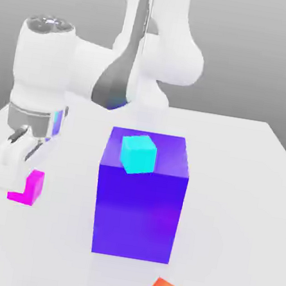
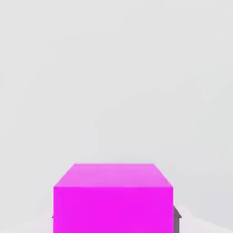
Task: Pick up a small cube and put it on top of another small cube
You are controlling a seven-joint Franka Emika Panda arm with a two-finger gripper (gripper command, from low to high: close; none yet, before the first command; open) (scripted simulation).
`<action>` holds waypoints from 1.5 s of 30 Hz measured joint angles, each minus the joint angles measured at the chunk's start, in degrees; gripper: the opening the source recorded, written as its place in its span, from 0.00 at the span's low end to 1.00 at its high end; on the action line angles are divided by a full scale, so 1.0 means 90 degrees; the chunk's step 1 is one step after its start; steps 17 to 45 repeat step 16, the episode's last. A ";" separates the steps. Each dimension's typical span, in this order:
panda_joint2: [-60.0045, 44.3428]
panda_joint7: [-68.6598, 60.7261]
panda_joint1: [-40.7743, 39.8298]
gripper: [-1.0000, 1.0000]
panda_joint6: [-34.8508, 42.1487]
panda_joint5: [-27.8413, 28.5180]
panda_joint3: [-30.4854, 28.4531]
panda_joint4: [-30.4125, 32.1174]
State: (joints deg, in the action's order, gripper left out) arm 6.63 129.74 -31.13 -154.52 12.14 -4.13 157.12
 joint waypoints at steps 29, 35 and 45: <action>-0.0948 0.0716 -0.1009 1.00 -0.1511 -0.1584 -0.0826 0.1000; -0.0948 0.0716 -0.1009 1.00 -0.1511 -0.1584 -0.0826 0.1000; -0.0948 0.0716 -0.1009 1.00 -0.1511 -0.1584 -0.0826 0.1000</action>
